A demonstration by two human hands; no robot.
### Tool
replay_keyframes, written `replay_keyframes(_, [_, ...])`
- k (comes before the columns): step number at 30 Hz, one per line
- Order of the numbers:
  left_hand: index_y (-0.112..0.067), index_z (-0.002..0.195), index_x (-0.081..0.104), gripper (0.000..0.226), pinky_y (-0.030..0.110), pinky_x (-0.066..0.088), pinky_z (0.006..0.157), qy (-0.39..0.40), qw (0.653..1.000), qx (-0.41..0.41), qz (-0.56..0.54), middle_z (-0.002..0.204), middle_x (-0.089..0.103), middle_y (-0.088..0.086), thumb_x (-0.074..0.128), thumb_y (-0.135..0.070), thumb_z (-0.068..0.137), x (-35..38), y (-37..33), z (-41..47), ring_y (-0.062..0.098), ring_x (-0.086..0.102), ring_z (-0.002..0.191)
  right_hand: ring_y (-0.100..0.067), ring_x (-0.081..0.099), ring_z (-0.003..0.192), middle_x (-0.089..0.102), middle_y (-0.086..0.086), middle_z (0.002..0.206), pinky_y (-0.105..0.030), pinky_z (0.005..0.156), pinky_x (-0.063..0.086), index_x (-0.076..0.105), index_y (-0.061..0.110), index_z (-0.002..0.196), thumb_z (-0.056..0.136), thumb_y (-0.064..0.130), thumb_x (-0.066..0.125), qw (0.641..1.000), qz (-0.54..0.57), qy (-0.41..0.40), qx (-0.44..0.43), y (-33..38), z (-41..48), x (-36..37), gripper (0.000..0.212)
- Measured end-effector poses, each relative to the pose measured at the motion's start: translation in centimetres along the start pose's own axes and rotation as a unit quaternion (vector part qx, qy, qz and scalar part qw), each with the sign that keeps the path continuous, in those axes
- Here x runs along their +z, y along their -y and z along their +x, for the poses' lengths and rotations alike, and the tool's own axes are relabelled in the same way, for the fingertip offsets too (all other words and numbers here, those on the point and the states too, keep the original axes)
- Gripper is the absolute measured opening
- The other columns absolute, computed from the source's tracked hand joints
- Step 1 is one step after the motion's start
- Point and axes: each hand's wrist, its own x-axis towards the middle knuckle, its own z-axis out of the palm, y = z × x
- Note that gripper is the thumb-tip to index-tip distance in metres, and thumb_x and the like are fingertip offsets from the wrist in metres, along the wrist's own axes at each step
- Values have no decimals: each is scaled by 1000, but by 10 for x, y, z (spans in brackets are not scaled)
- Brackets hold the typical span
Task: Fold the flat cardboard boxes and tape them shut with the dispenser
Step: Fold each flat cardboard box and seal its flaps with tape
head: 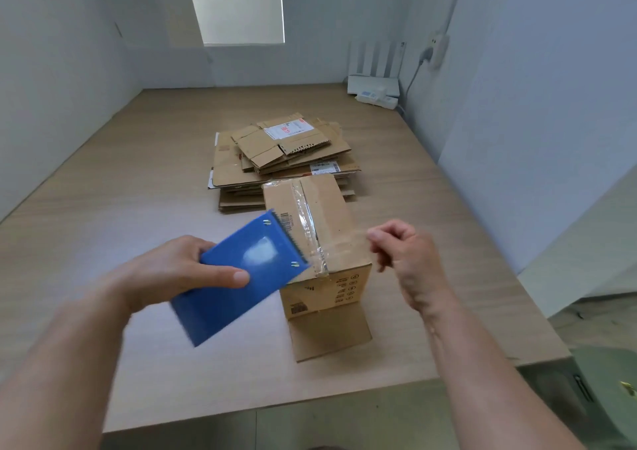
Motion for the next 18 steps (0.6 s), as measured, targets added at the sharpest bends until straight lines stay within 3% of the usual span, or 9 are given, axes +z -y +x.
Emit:
replay_keyframes(3, [-14,89,72,104,48,51,85,22,997,-63,45,81,74,8,74,-84,12,-19,11,-10,31,71,81,-11,46,46,58,-2,56,-26,46,43,61,8,67,87,5,64,998,-14,-50,48,-12,1,-19,20])
replay_keyframes(8, [-19,90,71,85,29,51,68,56,988,-122,83,79,75,-2,74,-73,24,-11,9,6,18,72,74,-12,43,45,55,-3,57,-23,42,40,58,6,68,86,3,62,989,-26,-80,118,-31,1,-9,19])
replay_keyframes(12, [-17,91,71,79,28,51,68,63,984,-140,93,80,75,-2,73,-69,30,-9,12,15,17,73,74,-11,44,46,56,-2,58,-22,42,41,60,4,71,87,4,62,987,-41,-83,132,-38,1,-11,17])
replay_keyframes(15, [-19,92,71,85,32,54,76,64,981,-146,110,81,75,-3,73,-73,27,-9,15,20,18,73,76,-12,45,48,57,-3,58,-23,42,42,61,3,72,87,4,62,985,-43,-86,141,-43,3,-9,16])
replay_keyframes(18, [-21,92,70,105,38,52,85,57,979,-144,132,83,75,-3,69,-86,9,-10,15,28,19,71,81,-12,46,48,58,-2,58,-23,43,42,60,6,69,87,5,62,983,-44,-91,152,-47,7,-8,19])
